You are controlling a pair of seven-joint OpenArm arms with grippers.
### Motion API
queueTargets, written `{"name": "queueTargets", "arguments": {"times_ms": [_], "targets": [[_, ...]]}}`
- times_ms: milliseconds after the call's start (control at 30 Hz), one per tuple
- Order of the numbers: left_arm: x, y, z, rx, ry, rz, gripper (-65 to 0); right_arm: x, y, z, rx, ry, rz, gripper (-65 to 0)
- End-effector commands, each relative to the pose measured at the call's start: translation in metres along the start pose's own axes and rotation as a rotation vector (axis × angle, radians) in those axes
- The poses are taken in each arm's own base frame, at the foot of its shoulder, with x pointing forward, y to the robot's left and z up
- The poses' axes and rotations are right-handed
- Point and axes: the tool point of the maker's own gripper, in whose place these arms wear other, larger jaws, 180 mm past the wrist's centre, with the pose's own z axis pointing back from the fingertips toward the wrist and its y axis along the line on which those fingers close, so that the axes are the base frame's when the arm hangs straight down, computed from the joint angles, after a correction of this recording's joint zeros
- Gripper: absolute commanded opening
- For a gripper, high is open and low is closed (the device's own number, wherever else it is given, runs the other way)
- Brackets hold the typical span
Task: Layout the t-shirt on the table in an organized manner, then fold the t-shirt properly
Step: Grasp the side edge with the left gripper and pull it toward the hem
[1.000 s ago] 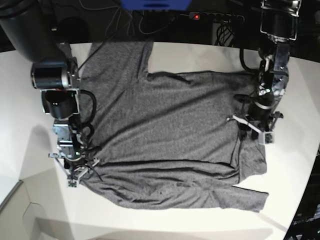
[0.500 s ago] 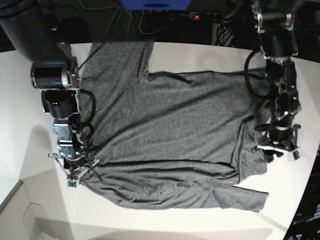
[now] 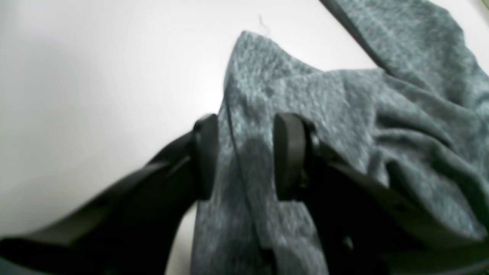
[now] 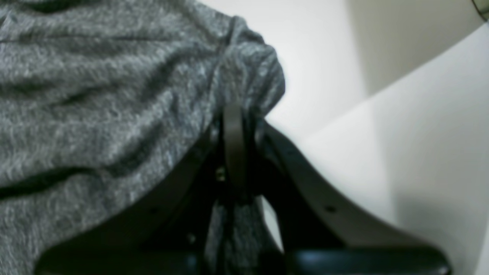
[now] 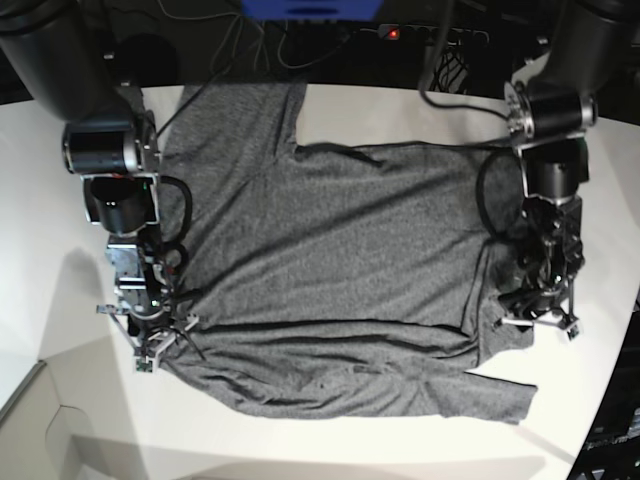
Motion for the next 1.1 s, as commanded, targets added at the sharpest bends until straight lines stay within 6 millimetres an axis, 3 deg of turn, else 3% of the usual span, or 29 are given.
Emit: {"name": "queueTargets", "arguments": {"times_ms": [0, 100, 300, 400, 500, 600, 633, 800, 933, 1067], "targets": [[0.031, -0.009, -0.002, -0.015, -0.065, 0.011, -41.2, 0.009, -0.005, 0.0, -0.017, 0.004, -0.007, -64.2], [0.025, -0.012, -0.008, -0.009, -0.07, -0.023, -41.2, 0.009, -0.005, 0.0, -0.017, 0.004, -0.007, -64.2], [0.012, -0.038, -0.009, -0.063, -0.113, -0.214, -41.4, 0.009, -0.005, 0.0, -0.017, 0.004, -0.007, -64.2], [0.011, -0.039, -0.009, -0.065, -0.113, -0.221, -42.0, 0.009, -0.005, 0.0, -0.017, 0.004, -0.007, -64.2], [0.013, -0.037, -0.009, -0.061, -0.117, -0.223, -50.2, 0.009, -0.005, 0.0, -0.017, 0.004, -0.007, -64.2], [0.015, -0.035, -0.009, -0.059, -0.119, -0.224, -65.0, 0.009, -0.004, 0.0, -0.015, 0.004, -0.008, -64.2], [0.015, -0.033, -0.009, -0.054, -0.119, -0.225, -65.0, 0.009, -0.004, 0.0, -0.015, 0.004, -0.008, -64.2], [0.032, -0.023, -0.009, -0.037, -0.147, -0.231, -65.0, 0.009, -0.004, 0.0, -0.015, 0.004, -0.006, -64.2], [0.072, -0.019, -0.007, -0.024, -0.206, -0.23, -65.0, 0.009, -0.004, 0.0, -0.015, 0.004, -0.005, -64.2], [0.115, -0.036, -0.004, -0.041, -0.277, -0.225, -65.0, 0.009, -0.004, 0.0, -0.015, 0.004, -0.005, -64.2]]}}
